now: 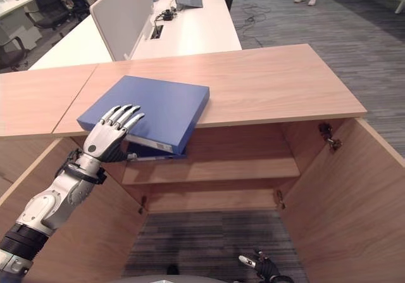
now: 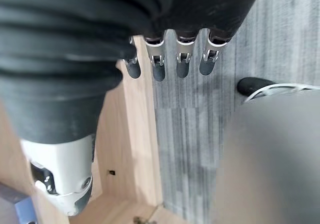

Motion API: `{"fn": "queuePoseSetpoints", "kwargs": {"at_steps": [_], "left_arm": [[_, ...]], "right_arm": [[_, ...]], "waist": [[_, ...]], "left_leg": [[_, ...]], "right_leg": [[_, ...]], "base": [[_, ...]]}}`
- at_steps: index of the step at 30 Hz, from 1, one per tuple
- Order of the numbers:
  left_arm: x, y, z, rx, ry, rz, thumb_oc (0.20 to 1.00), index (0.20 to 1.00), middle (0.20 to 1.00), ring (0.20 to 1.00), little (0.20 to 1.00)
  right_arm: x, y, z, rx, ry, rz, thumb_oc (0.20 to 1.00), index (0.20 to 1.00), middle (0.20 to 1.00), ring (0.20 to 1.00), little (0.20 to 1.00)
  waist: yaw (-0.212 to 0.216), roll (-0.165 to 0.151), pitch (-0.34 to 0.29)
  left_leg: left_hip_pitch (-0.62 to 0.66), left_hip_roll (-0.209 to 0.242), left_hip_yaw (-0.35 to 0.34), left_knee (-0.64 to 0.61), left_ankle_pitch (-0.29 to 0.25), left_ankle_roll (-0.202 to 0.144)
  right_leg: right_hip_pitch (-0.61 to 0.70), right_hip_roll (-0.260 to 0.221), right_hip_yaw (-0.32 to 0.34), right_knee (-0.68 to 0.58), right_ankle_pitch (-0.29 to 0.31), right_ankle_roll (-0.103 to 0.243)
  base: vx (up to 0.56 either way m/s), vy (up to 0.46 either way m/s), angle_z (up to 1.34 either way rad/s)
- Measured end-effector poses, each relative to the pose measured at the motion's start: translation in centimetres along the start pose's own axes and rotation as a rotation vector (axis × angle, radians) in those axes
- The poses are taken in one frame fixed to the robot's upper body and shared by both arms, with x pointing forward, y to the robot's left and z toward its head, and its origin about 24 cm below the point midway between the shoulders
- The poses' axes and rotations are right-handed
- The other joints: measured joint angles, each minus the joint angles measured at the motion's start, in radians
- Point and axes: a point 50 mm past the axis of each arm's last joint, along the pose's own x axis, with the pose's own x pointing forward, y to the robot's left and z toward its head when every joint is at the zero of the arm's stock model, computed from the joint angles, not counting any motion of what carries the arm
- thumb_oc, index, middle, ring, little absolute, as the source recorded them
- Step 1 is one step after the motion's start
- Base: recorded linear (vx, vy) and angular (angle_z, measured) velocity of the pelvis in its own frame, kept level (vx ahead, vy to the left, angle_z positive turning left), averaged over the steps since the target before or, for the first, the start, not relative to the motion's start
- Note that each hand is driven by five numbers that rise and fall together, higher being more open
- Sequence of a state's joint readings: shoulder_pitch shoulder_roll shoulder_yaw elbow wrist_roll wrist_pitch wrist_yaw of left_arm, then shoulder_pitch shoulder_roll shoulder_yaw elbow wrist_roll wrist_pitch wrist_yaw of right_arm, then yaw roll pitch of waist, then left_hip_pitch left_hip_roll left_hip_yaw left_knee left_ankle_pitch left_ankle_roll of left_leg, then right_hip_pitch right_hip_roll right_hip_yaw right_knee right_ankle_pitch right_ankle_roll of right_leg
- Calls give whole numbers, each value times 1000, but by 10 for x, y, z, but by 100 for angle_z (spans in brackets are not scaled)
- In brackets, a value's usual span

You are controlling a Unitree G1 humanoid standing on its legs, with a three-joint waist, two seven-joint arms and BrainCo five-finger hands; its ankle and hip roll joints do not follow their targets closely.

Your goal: Put the empty folder in the office cabinet

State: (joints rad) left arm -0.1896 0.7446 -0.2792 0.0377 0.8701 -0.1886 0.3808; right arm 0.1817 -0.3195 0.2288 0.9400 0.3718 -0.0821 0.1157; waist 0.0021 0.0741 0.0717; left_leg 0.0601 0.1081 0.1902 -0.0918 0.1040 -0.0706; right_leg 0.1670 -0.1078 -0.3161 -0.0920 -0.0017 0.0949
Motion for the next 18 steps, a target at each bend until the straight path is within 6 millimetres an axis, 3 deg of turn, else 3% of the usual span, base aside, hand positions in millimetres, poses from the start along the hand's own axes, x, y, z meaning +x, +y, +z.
{"fn": "queuePoseSetpoints", "kwargs": {"at_steps": [12,18], "left_arm": [[-2,-6,-8,-3,57,-31,1000,1000,1000,1000,1000],[6,-11,3,-9,-1,-52,1000,1000,1000,1000,1000]], "right_arm": [[-1,-3,-3,15,11,-19,1000,1000,1000,1000,1000],[-1,-4,-3,24,9,-27,1000,1000,1000,1000,1000]], "waist": [[-16,-27,7],[-25,-33,2]], "left_leg": [[20,2,23,-9,-6,-1],[20,2,27,-7,-6,-1]], "right_leg": [[4,-1,26,-1,4,1],[3,-1,30,-1,5,0]], "base": [[4,4,-6],[0,0,0]]}}
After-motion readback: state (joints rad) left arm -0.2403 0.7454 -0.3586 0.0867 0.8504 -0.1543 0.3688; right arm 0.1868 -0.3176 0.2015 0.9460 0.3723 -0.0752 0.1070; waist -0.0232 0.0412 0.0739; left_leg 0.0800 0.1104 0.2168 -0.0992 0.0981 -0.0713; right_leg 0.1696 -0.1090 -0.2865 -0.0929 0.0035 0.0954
